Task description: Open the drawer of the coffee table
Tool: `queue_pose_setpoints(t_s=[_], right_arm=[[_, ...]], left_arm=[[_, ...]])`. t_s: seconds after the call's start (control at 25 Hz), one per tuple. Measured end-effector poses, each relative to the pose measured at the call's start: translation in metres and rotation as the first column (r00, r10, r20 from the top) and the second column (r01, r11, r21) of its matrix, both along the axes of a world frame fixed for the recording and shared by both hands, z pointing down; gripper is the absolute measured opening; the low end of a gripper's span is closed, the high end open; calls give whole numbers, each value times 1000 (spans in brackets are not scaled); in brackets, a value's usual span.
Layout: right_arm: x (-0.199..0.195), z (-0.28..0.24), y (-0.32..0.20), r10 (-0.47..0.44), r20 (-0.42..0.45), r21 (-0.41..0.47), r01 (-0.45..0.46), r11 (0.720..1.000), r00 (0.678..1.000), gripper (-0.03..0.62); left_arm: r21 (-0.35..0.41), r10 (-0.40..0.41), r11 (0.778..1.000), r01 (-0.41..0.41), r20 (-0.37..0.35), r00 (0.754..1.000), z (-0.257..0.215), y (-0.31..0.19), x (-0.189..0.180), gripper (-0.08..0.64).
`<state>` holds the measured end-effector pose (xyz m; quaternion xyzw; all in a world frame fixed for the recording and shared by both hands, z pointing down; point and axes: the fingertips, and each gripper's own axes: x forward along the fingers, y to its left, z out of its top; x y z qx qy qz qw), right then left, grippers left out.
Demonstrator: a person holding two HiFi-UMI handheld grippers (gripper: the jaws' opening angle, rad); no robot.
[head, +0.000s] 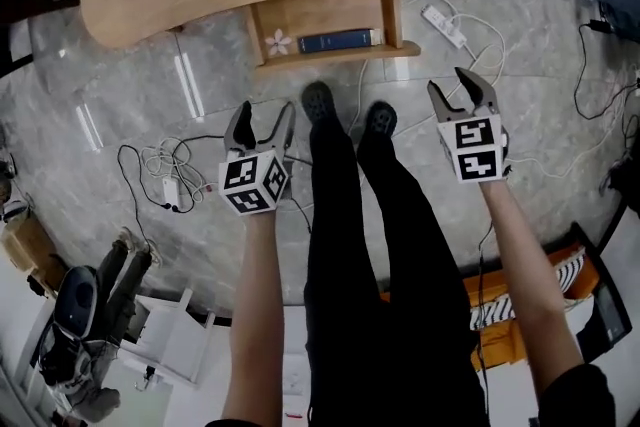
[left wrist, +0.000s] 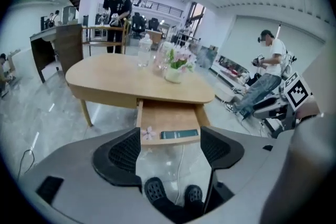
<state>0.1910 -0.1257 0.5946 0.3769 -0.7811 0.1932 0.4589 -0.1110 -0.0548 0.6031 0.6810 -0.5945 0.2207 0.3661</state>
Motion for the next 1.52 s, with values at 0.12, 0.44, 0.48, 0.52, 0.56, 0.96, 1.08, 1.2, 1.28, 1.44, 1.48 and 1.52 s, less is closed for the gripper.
queue_pose_setpoints(t_s=[0.12, 0.44, 0.48, 0.52, 0.56, 0.96, 1.08, 1.2, 1.28, 1.44, 1.48, 1.52], right_arm=[[-10, -48, 2, 8, 81, 55, -13, 998, 997, 198], [-27, -155, 13, 75, 288, 147, -122, 982, 955, 204], [-29, -167, 16, 78, 308, 156, -132, 979, 948, 205], [-32, -178, 20, 80, 325, 165, -140, 976, 942, 205], [-35, -189, 23, 81, 340, 174, -147, 974, 937, 206], [-67, -319, 90, 84, 450, 315, -246, 917, 889, 206], [-78, -364, 121, 85, 474, 362, -282, 888, 876, 206], [-88, -404, 153, 88, 496, 407, -320, 856, 864, 206], [-93, -428, 173, 89, 505, 432, -340, 835, 859, 206], [-104, -473, 205, 84, 523, 489, -379, 786, 848, 206], [-107, -484, 212, 82, 529, 501, -390, 773, 844, 206], [-109, -494, 219, 79, 534, 512, -397, 761, 841, 206]], left_arm=[[90, -5, 996, 4, 2, 1000, -58, 4, 17, 357], [267, 16, 964, -23, 28, 999, -194, 25, 38, 357], [284, 22, 958, -29, 28, 999, -208, 28, 39, 357], [300, 28, 953, -34, 26, 999, -220, 30, 40, 357], [315, 33, 948, -38, 23, 999, -231, 33, 41, 357], [463, 108, 881, -99, 6, 994, -342, 92, 20, 357], [494, 147, 860, -132, 9, 989, -374, 120, 10, 357], [520, 193, 836, -176, 21, 981, -403, 145, 1, 357], [548, 209, 816, -184, 17, 978, -423, 158, -5, 357], [616, 251, 759, -213, 26, 968, -463, 173, -13, 357], [630, 258, 744, -221, 33, 965, -472, 176, -15, 357], [643, 261, 733, -223, 38, 965, -481, 180, -16, 356]])
